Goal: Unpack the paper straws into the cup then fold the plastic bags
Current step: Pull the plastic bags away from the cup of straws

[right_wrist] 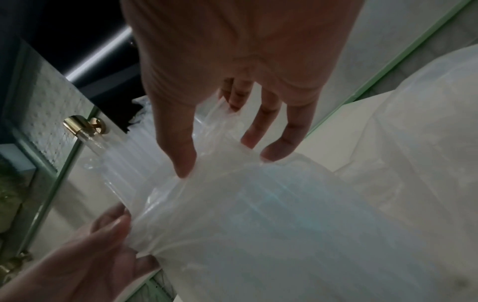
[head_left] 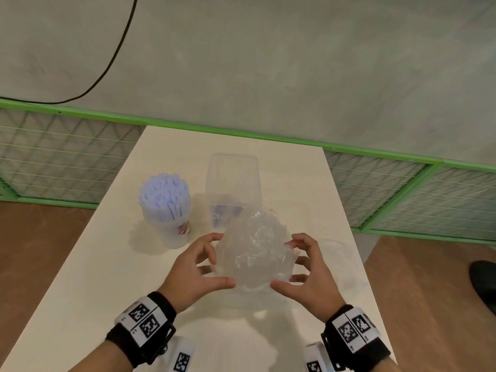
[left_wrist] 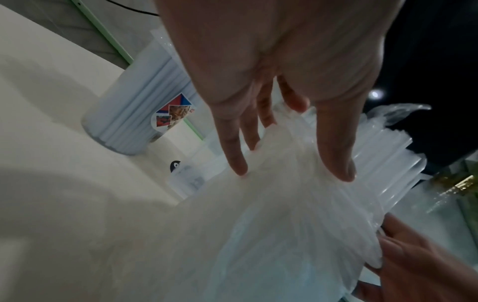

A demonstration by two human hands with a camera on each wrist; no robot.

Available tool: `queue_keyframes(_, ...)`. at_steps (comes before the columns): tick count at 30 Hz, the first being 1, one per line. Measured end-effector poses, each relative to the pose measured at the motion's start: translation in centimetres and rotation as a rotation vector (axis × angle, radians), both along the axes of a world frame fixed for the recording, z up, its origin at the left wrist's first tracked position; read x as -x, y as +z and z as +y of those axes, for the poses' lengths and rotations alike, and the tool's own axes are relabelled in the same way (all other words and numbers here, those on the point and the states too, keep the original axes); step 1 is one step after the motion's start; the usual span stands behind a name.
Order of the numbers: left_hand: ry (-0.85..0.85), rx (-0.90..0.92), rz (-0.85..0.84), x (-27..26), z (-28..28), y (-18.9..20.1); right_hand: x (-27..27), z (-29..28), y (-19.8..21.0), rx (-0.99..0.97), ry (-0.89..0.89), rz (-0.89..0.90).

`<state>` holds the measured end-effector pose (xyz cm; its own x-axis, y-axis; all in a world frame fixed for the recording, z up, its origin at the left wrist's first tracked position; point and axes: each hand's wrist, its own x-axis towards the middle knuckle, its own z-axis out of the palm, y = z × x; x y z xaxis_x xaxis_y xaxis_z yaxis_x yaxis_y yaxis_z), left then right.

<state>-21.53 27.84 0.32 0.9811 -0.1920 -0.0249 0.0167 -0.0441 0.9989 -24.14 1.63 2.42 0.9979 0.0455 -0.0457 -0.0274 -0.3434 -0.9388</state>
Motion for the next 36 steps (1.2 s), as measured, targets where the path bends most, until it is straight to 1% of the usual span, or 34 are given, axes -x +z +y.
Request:
queue_keyframes(2, 0.000, -0.011, 0.023, -0.4, -0.1, -0.2, -0.2, 0.1, -0.2, 0.030, 0.006, 0.014)
queue_keyframes(5, -0.049, -0.097, 0.028, -1.0, 0.0, -0.4, -0.8, -0.2, -0.2, 0.110, 0.035, 0.023)
queue_keyframes(10, -0.219, -0.402, 0.013, -2.2, 0.0, -0.3, -2.3, -0.5, -0.5, 0.273, 0.147, 0.049)
queue_keyframes(12, -0.252, -0.507, 0.025, -2.4, -0.2, -0.5, -2.6, -0.6, -1.3, 0.339, 0.164, 0.069)
queue_keyframes(16, -0.248, -0.591, 0.082, -2.5, -0.5, -1.7, -2.1, -0.7, -3.4, 0.368, 0.157, 0.087)
queue_keyframes(19, -0.272, -0.559, 0.083, -2.5, -0.4, -2.2, -2.5, -1.4, -3.7, 0.419, 0.182, 0.122)
queue_keyframes(21, -0.293, -0.529, 0.063, -2.3, -0.1, -2.2, -3.2, -2.2, -3.3, 0.456, 0.248, 0.136)
queue_keyframes(23, -0.313, -0.515, 0.048, -2.1, 0.0, -2.2, -3.7, -2.5, -3.0, 0.370, 0.325, 0.148)
queue_keyframes(25, -0.300, -0.569, 0.045, -1.9, -0.4, -2.6, -3.6, -1.6, -3.2, 0.221, 0.358, 0.184)
queue_keyframes(26, -0.280, -0.577, 0.056, -1.8, -0.8, -2.9, -3.4, -1.0, -3.3, 0.191, 0.347, 0.188)
queue_keyframes(27, -0.269, -0.541, 0.070, -1.7, -1.2, -3.1, -3.2, -0.5, -3.7, 0.187, 0.315, 0.177)
queue_keyframes(30, -0.242, -0.355, 0.076, -1.1, -2.0, -3.6, -2.7, 0.4, -4.6, 0.148, 0.185, 0.130)
queue_keyframes(34, -0.121, -0.221, 0.064, -0.5, -2.0, -3.1, -2.3, 1.1, -4.7, 0.021, 0.045, 0.137)
queue_keyframes(36, -0.068, -0.185, 0.042, -0.3, -1.3, -2.4, -2.3, 2.2, -4.2, 0.041, -0.010, 0.117)
